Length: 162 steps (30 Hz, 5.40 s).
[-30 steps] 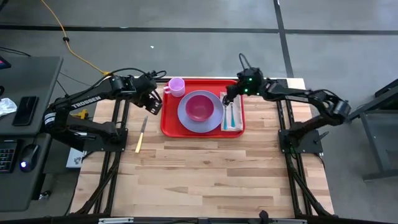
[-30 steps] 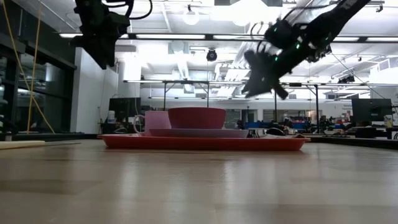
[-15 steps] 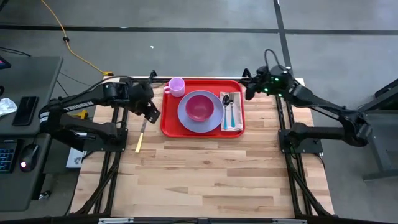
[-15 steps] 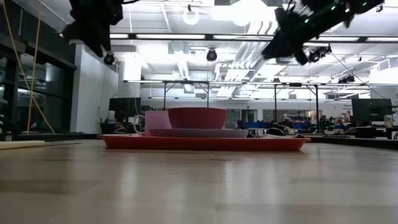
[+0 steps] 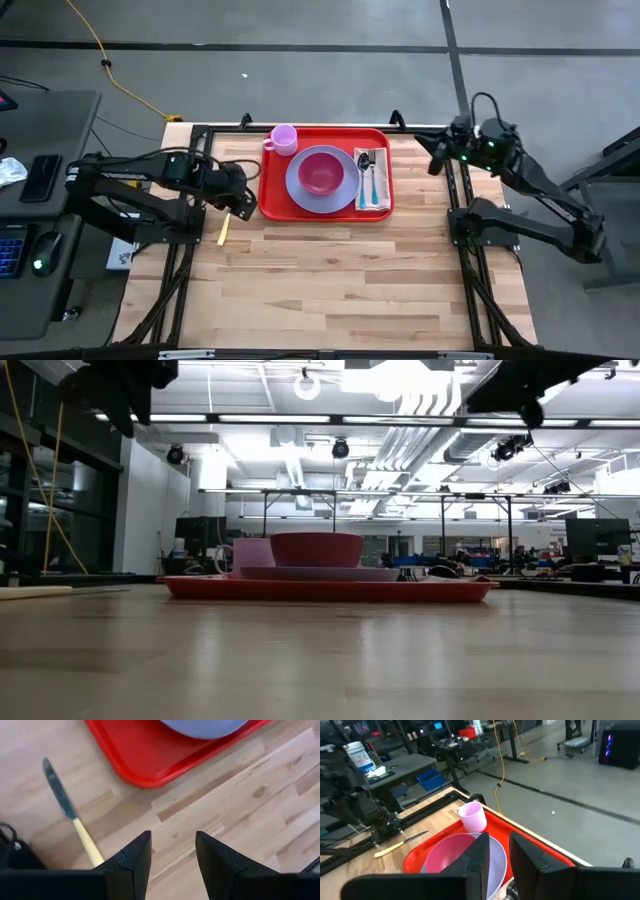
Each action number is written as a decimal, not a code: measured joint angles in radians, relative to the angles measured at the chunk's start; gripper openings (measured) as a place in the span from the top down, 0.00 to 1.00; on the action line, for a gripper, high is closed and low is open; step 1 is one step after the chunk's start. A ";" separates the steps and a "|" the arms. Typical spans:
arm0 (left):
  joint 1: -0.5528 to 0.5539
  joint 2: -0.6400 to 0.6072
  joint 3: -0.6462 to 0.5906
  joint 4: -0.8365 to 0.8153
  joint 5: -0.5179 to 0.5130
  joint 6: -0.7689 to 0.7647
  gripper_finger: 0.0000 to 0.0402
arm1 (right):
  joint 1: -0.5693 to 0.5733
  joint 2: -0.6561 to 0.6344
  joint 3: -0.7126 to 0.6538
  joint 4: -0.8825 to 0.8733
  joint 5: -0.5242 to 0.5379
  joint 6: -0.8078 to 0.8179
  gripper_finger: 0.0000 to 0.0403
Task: Set up tray
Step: Put the yellow knife to the right of the blue fork on the brown napkin on the orange serving tray
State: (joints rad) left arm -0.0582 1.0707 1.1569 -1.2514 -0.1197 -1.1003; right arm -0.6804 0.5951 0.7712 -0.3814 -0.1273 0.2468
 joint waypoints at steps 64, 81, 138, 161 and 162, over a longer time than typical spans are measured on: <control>-0.125 0.053 -0.565 0.215 0.021 -0.558 0.55 | 0.000 -0.459 -0.624 0.499 -0.101 0.250 0.91; -0.124 0.261 -0.564 0.287 -0.021 -0.589 0.55 | 0.000 -0.459 -0.624 0.513 -0.108 0.252 0.92; -0.126 0.382 -0.393 0.360 0.102 -0.675 0.87 | 0.000 -0.459 -0.623 0.506 -0.138 0.270 0.92; -0.265 0.380 -0.048 -0.051 0.007 -0.852 0.86 | 0.000 -0.459 -0.623 0.506 -0.172 0.307 0.92; -0.265 0.380 -0.028 -0.065 -0.005 -0.853 0.86 | 0.000 -0.459 -0.623 0.506 -0.173 0.307 0.92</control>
State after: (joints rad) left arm -0.3237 1.4509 1.1289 -1.3164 -0.1245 -1.9536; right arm -0.6804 0.1364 0.1482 0.1249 -0.3008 0.5536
